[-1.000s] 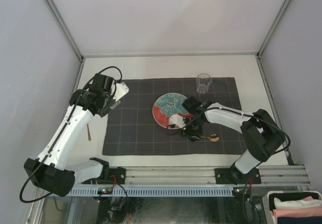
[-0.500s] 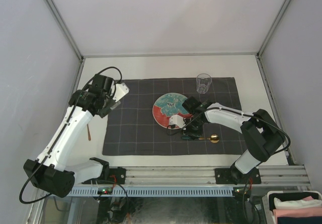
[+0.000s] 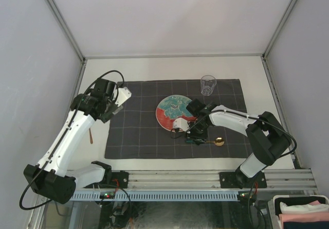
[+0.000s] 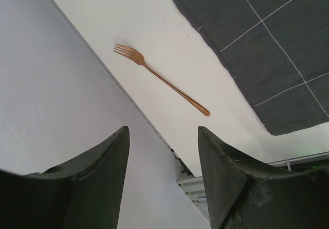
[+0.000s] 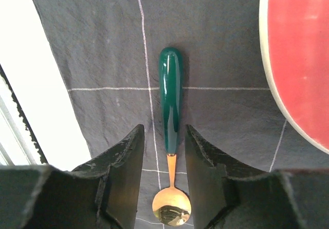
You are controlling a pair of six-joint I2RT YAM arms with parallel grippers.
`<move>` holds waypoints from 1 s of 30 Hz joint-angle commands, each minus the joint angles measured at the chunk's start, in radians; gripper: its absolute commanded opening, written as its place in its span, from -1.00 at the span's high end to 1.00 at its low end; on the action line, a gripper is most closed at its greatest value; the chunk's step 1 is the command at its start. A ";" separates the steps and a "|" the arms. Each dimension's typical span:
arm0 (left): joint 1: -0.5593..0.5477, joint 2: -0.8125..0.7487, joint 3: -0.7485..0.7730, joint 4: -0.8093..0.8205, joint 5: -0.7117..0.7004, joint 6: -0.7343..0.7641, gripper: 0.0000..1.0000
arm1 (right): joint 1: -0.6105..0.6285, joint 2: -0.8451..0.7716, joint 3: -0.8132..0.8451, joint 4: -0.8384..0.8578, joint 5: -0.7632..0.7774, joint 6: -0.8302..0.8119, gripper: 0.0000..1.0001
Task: Set the dinner table for one person
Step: Pick up the spoon from the napkin.
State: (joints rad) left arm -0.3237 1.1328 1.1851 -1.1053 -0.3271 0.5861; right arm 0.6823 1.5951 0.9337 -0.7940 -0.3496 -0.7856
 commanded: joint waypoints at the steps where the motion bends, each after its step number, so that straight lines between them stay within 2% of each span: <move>1: 0.006 -0.031 -0.010 0.009 0.019 -0.007 -0.19 | 0.003 -0.017 -0.014 0.007 -0.007 -0.005 0.33; 4: 0.007 -0.034 -0.015 0.009 0.019 -0.006 -0.20 | 0.002 -0.017 -0.016 0.011 -0.008 -0.002 0.53; 17: 0.006 -0.042 -0.024 0.012 0.022 -0.013 -0.19 | 0.008 -0.009 -0.015 0.022 -0.003 0.004 0.88; 18: 0.006 -0.042 -0.024 0.011 0.022 -0.014 -0.19 | 0.008 -0.010 -0.015 0.021 -0.003 0.006 0.78; 21: 0.006 -0.045 -0.025 0.011 0.023 -0.012 -0.19 | 0.011 -0.010 -0.017 0.012 0.000 0.006 0.07; 22: 0.006 -0.047 -0.027 0.011 0.023 -0.012 -0.20 | 0.012 -0.012 -0.025 0.015 0.002 0.003 -0.02; 27: 0.007 -0.047 -0.029 0.010 0.026 -0.012 -0.19 | 0.033 -0.004 -0.101 0.065 0.083 -0.055 -0.03; 28: 0.006 -0.049 -0.028 0.010 0.027 -0.012 -0.19 | 0.029 0.002 -0.101 0.065 0.083 -0.055 0.01; 30: 0.006 -0.050 -0.026 0.008 0.027 -0.014 -0.19 | 0.024 0.000 -0.102 0.070 0.080 -0.051 0.23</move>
State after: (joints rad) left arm -0.3237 1.1103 1.1732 -1.1065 -0.3157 0.5858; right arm 0.7074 1.5745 0.8722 -0.7422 -0.3016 -0.8158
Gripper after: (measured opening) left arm 0.598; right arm 0.461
